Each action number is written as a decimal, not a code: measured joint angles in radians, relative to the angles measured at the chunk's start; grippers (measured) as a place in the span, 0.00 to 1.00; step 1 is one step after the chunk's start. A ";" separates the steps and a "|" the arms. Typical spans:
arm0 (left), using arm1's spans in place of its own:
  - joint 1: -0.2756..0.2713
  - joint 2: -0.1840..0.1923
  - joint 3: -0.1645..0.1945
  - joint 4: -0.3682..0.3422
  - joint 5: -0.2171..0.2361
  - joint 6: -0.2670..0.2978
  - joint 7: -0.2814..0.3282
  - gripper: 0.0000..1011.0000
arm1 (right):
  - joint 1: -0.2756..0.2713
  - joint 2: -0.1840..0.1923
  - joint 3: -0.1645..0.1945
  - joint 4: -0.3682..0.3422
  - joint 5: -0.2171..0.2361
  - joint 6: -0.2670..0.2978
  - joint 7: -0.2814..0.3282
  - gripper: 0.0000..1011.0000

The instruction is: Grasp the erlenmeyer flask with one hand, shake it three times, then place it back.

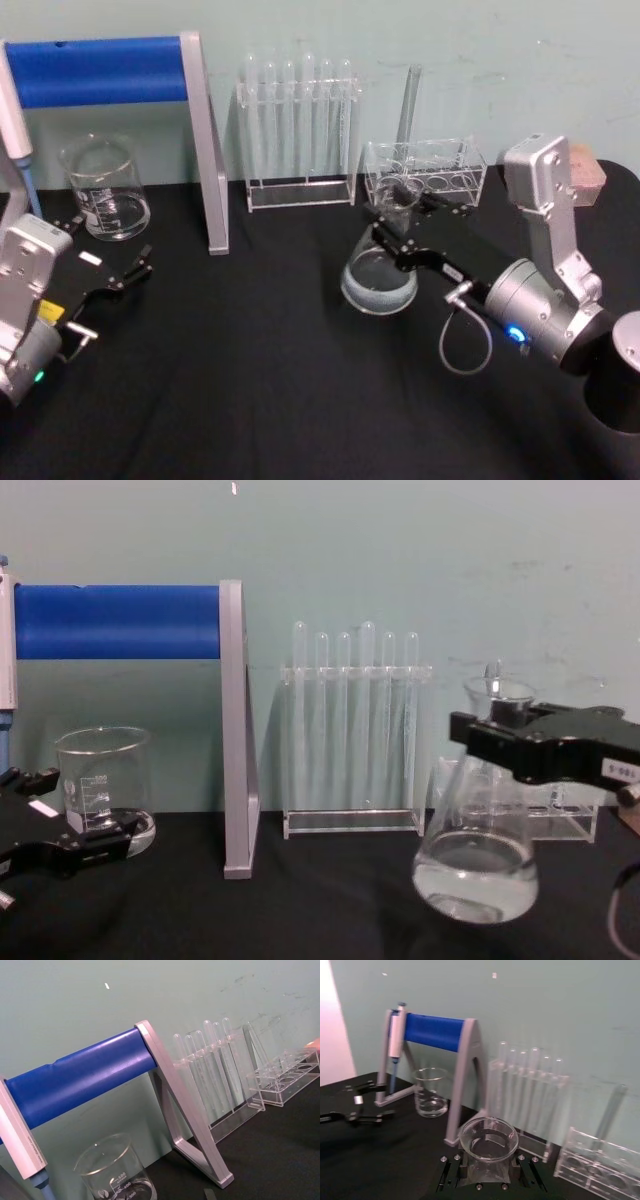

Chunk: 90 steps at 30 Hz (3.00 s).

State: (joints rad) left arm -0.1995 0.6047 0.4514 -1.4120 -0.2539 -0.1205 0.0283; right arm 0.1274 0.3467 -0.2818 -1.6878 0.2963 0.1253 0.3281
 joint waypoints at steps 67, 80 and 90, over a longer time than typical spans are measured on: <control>0.000 0.000 0.000 0.000 0.000 0.000 0.000 0.99 | 0.042 0.037 0.003 0.051 0.021 -0.023 -0.053 0.45; 0.000 0.000 0.000 0.000 0.000 0.000 0.000 0.99 | 0.066 0.010 0.052 0.104 -0.010 -0.025 -0.078 0.45; 0.000 0.000 0.000 0.000 0.000 0.000 0.000 0.99 | 0.069 -0.006 0.067 0.112 -0.027 -0.018 -0.079 0.45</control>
State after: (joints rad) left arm -0.1996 0.6047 0.4514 -1.4120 -0.2539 -0.1206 0.0283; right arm 0.1961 0.3411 -0.2144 -1.5755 0.2691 0.1071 0.2493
